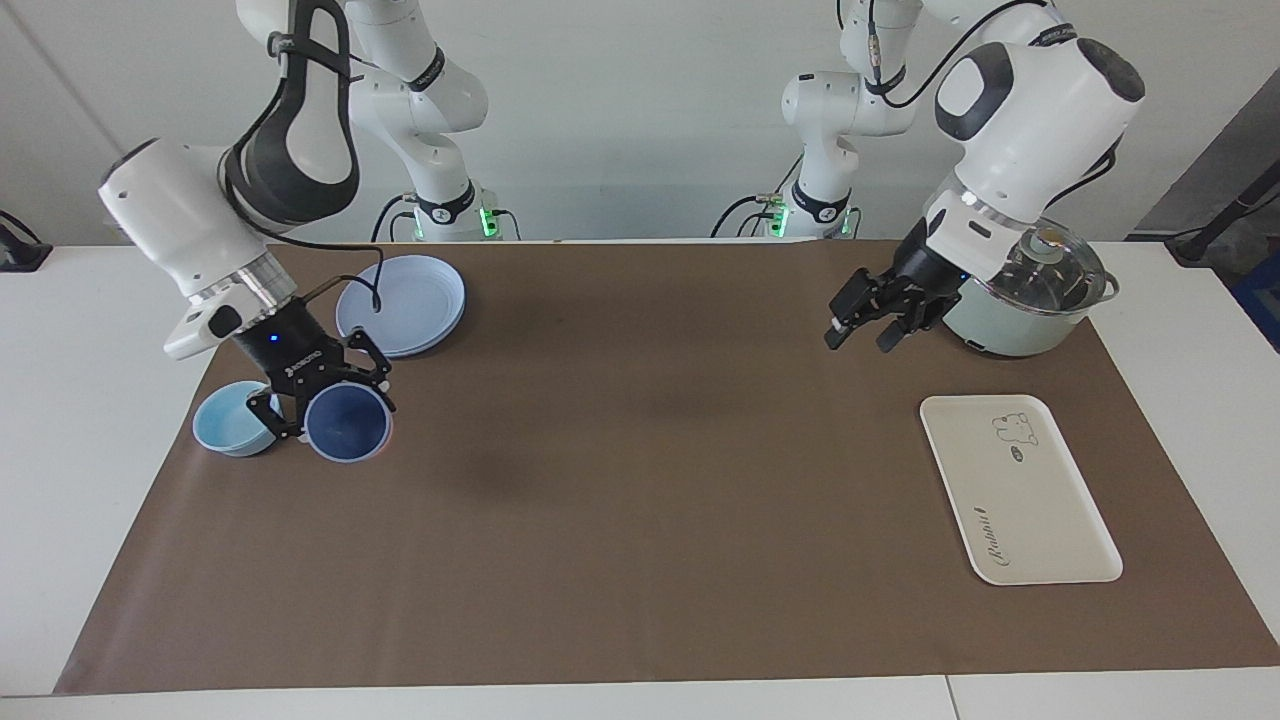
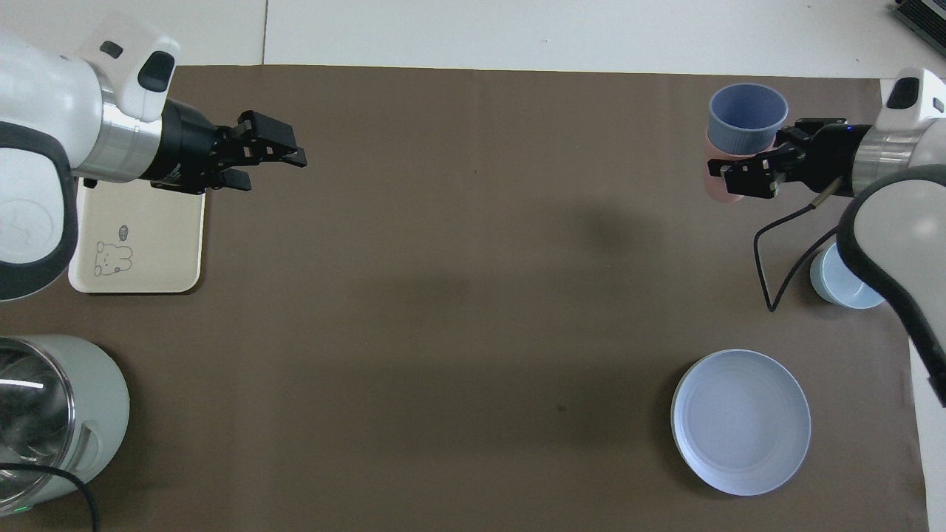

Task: Place cup on tray
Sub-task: 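Lift the blue cup with the right gripper while the left gripper reaches over, then grasp the blue cup's top with the left gripper from the right gripper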

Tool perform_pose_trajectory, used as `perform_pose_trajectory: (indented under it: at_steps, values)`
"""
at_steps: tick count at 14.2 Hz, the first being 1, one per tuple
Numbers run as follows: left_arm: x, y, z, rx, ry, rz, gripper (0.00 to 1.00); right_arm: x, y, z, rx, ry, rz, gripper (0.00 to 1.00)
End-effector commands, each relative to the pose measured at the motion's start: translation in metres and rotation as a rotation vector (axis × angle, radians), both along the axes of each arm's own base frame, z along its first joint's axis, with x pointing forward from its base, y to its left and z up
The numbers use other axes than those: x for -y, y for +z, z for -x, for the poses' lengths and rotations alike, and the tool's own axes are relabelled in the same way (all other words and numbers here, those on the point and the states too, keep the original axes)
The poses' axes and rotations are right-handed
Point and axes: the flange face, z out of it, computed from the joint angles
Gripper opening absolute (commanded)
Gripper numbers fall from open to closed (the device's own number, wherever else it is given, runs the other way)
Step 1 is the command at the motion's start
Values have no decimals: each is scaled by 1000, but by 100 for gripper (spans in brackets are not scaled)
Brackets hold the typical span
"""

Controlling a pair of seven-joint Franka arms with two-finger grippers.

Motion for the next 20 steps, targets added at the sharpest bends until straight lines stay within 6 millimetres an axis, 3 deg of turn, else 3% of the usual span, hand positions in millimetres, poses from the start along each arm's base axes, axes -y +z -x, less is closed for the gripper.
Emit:
perform_pose_trajectory:
  at_steps: [1,4,6,8,9,11,12,16,20]
  values:
    - [27,-5,-25,-13,127,130,84,-54,15,7,-41,-81,67,0]
    - [69,0,-36,-38,247,239,80,-118,19,18,-57,-138,154,0]
    - [116,1,-31,-54,288,280,70,-151,20,28,-56,-137,196,0]
    - [154,1,-21,-33,312,314,69,-194,14,39,-49,-130,244,0]
    - [171,-12,-21,-38,325,321,67,-215,8,44,-40,-142,279,0]
    - [192,-17,-24,-54,338,330,65,-256,-4,53,-36,-177,307,0]
    - [203,-20,-17,-65,315,320,65,-262,-7,53,-35,-178,308,0]
    - [198,-36,-2,-155,159,159,65,-265,-7,53,-33,-175,307,0]
    - [207,-36,7,-164,119,158,65,-263,-8,52,-29,-177,305,0]
